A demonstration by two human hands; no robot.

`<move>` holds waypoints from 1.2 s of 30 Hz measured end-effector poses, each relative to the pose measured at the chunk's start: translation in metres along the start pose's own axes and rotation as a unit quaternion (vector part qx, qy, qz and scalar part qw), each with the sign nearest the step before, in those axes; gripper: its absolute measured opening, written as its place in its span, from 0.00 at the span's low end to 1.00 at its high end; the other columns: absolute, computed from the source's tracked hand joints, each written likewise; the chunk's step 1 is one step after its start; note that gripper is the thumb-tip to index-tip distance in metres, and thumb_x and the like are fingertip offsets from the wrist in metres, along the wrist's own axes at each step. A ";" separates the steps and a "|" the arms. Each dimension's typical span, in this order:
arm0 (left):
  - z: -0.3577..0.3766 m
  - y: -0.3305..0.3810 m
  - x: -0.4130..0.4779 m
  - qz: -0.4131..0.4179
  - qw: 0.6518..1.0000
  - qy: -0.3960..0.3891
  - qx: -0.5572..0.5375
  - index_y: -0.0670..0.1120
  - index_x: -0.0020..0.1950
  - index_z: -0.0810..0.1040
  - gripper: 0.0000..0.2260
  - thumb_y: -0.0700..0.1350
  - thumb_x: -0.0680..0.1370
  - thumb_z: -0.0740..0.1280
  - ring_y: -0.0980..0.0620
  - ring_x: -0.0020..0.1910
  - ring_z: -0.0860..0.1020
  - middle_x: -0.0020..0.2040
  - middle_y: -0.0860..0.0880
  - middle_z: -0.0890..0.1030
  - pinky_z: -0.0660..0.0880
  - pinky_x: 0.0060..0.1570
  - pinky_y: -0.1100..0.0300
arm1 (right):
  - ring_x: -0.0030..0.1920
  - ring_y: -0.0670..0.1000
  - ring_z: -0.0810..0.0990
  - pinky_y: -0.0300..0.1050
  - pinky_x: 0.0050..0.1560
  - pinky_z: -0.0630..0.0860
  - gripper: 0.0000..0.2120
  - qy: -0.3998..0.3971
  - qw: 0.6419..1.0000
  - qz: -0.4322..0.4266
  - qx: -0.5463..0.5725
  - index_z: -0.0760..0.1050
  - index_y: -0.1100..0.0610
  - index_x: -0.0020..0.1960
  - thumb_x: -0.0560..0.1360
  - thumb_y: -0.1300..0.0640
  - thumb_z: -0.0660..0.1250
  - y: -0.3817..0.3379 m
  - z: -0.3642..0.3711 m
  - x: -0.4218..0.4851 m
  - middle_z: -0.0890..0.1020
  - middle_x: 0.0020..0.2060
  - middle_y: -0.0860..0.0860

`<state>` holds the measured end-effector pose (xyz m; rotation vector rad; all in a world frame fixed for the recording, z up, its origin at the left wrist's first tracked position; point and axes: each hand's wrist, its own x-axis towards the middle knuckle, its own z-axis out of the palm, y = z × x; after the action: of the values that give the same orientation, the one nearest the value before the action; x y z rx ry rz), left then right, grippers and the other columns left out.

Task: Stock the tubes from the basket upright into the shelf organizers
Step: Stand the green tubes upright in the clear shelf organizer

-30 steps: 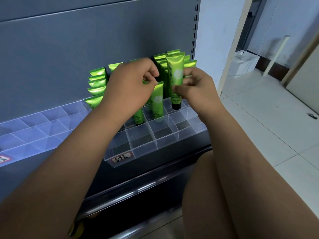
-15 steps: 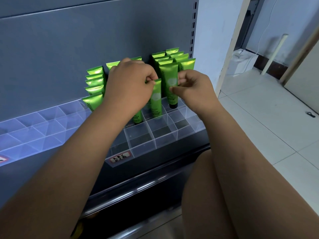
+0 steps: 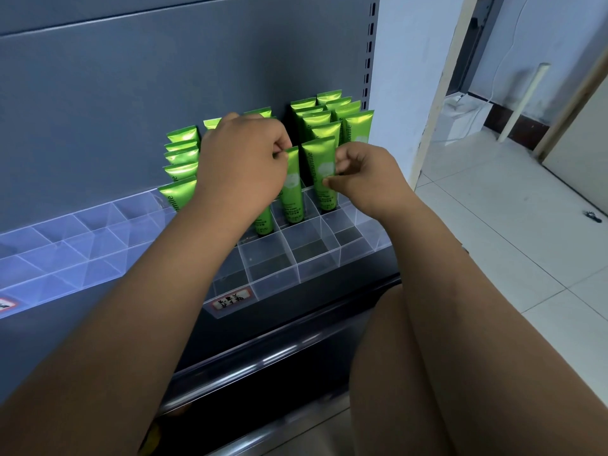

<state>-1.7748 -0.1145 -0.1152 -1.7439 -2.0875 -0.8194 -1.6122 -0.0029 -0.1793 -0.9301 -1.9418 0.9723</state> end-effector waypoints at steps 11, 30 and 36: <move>0.001 -0.003 0.000 -0.007 1.000 -0.009 0.019 0.53 0.49 0.83 0.05 0.46 0.76 0.69 0.45 0.55 0.76 0.48 0.54 0.82 0.75 0.54 0.46 | 0.39 0.49 0.73 0.45 0.47 0.75 0.11 0.018 1.000 0.023 0.005 0.73 0.56 0.45 0.72 0.63 0.75 0.002 0.000 0.004 0.73 0.36 0.49; 0.005 0.003 -0.004 -0.013 0.998 0.009 0.067 0.53 0.51 0.82 0.04 0.49 0.77 0.69 0.44 0.57 0.74 0.50 0.53 0.82 0.69 0.55 0.47 | 0.37 0.56 0.75 0.47 0.33 0.69 0.18 0.132 0.975 -0.016 -0.177 0.73 0.60 0.41 0.69 0.46 0.75 -0.015 0.015 -0.003 0.76 0.33 0.52; 0.005 0.005 -0.005 -0.016 0.999 0.008 0.047 0.52 0.52 0.82 0.05 0.48 0.77 0.69 0.43 0.57 0.75 0.51 0.53 0.82 0.72 0.56 0.46 | 0.33 0.46 0.70 0.43 0.31 0.61 0.16 0.127 0.977 -0.007 -0.172 0.68 0.55 0.43 0.69 0.49 0.73 -0.018 0.018 -0.004 0.70 0.31 0.43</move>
<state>-1.7681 -0.1150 -0.1204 -1.6537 -2.1138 -0.7277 -1.6308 -0.0196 -0.1732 -1.1707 -1.9230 0.4850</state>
